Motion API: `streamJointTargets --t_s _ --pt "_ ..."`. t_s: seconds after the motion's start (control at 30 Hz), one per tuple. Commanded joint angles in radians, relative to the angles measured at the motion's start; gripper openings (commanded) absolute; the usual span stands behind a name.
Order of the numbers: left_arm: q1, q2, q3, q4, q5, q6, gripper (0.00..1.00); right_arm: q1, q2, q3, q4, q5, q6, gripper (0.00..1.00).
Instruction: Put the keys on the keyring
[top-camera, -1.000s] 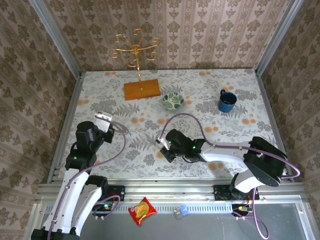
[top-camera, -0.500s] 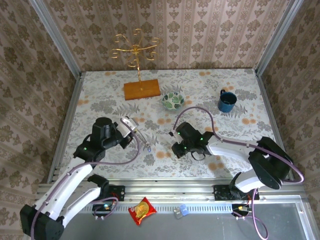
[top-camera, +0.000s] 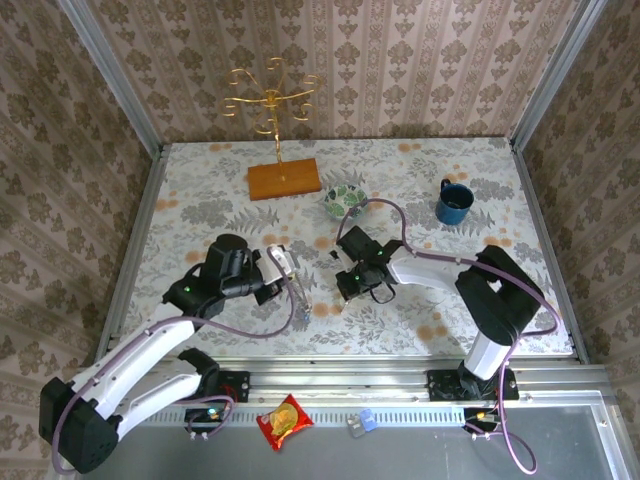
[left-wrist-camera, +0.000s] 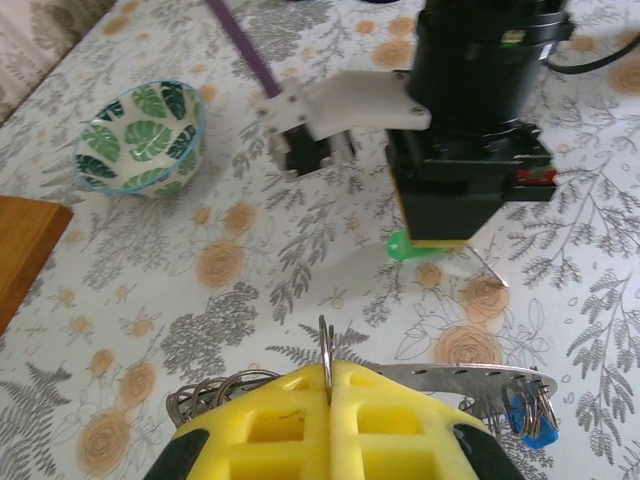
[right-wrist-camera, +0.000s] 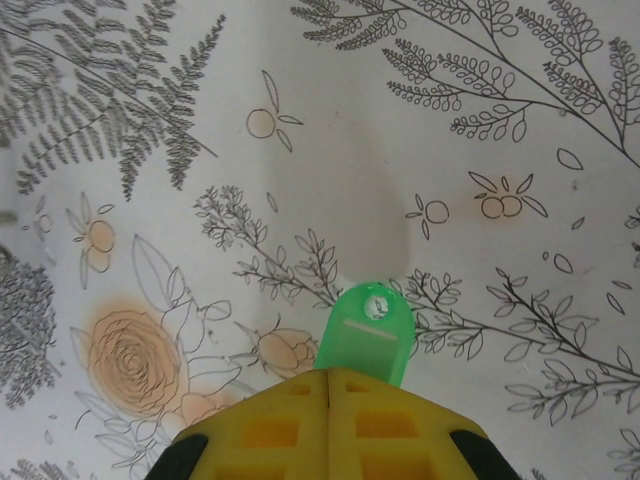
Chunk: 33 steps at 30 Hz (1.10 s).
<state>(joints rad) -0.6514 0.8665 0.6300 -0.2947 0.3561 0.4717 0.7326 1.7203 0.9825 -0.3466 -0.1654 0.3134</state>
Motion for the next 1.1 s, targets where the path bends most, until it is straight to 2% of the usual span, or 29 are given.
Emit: streamJointTargets --t_s 0.0,0.1,0.33,0.7,1.07 --pt "-0.026 0.014 0.04 0.01 0.026 0.05 0.0 -0.008 0.041 0.037 -0.066 0.023 -0.017 0.0" --pt "-0.043 0.031 0.036 0.024 0.011 0.061 0.0 -0.007 0.054 0.046 -0.076 0.019 -0.022 0.04" --pt "-0.071 0.066 0.029 0.037 0.001 0.08 0.0 -0.01 0.032 0.04 -0.116 0.021 -0.043 0.22" --pt "-0.083 0.078 0.013 0.062 -0.006 0.08 0.0 -0.01 0.005 0.048 -0.165 0.03 -0.057 0.29" --pt "-0.09 0.078 0.006 0.078 -0.022 0.079 0.0 0.004 -0.014 0.048 -0.21 0.162 0.026 0.36"
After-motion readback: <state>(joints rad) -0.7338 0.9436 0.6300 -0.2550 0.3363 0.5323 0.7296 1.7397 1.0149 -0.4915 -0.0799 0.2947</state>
